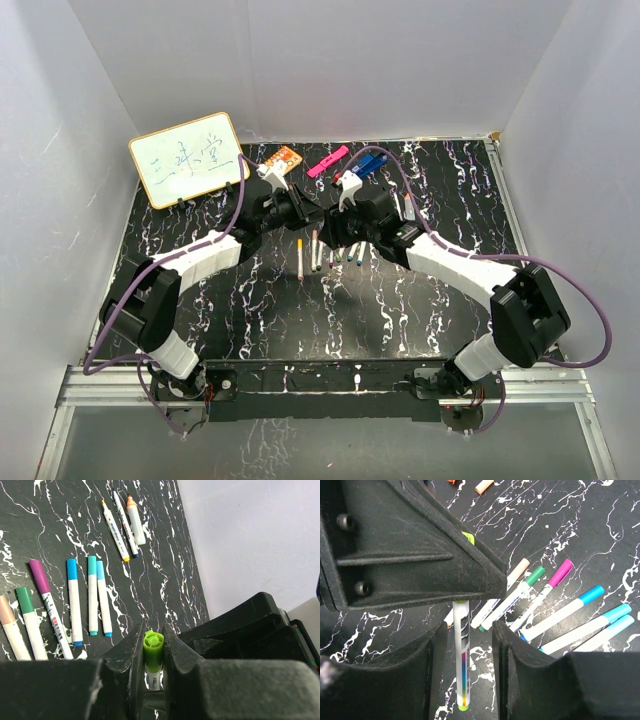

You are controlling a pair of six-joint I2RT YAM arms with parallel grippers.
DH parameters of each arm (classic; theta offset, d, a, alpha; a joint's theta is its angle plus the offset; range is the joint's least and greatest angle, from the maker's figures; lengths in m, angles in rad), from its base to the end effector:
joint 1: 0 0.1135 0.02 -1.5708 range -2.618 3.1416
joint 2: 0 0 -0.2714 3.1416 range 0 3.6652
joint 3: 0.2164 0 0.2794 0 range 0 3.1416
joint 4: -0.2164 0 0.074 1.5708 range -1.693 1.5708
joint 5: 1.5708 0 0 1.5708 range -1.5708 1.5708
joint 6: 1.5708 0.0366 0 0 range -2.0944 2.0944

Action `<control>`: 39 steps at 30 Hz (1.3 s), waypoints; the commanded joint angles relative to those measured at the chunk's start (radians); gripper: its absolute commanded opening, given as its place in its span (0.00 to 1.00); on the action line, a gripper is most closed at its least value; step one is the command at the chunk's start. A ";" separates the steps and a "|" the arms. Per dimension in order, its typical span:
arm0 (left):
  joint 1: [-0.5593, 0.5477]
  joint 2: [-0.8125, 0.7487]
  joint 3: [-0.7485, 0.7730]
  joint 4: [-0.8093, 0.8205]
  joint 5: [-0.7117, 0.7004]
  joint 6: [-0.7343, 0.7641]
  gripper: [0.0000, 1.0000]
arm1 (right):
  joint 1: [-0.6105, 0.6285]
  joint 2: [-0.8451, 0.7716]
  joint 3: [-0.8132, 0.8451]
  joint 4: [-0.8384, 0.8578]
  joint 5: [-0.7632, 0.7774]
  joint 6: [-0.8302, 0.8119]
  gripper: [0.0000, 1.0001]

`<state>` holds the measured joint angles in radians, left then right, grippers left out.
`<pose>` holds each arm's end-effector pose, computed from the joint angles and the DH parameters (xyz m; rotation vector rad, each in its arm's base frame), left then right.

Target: Open the pen caps

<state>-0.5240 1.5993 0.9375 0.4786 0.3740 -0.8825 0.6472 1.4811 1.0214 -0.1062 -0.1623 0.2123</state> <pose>0.3276 -0.2048 0.2447 -0.0451 1.9460 -1.3118 0.2835 0.2217 0.2575 -0.5714 2.1298 0.6672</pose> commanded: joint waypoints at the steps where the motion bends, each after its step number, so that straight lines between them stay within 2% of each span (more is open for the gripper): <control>1: -0.013 -0.003 0.035 0.022 -0.003 0.005 0.00 | 0.004 -0.001 0.059 0.061 0.010 0.005 0.35; 7: -0.019 0.001 0.035 0.015 -0.010 0.010 0.00 | 0.004 0.004 0.069 0.063 0.007 0.007 0.18; 10: -0.020 0.003 0.039 0.008 -0.018 0.011 0.00 | 0.004 0.011 0.072 0.060 0.007 0.006 0.02; 11: -0.021 0.002 0.040 0.003 -0.025 0.011 0.00 | 0.004 0.014 0.074 0.056 0.008 0.006 0.00; 19: 0.010 -0.019 0.135 -0.140 -0.186 0.076 0.00 | 0.004 0.005 0.026 0.021 0.017 0.013 0.00; 27: 0.222 0.034 0.228 -0.166 -0.173 0.094 0.00 | 0.005 -0.041 -0.094 -0.019 0.014 0.020 0.00; 34: 0.292 0.065 0.273 -0.213 -0.211 0.168 0.00 | 0.004 -0.053 -0.091 -0.068 0.034 -0.012 0.00; 39: 0.302 0.031 0.242 -0.231 -0.199 0.176 0.00 | -0.005 -0.063 -0.051 -0.089 0.211 -0.013 0.00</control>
<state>-0.1917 1.6722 1.1805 0.2619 0.1837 -0.7456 0.6502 1.4609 0.9062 -0.1905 -0.1040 0.2134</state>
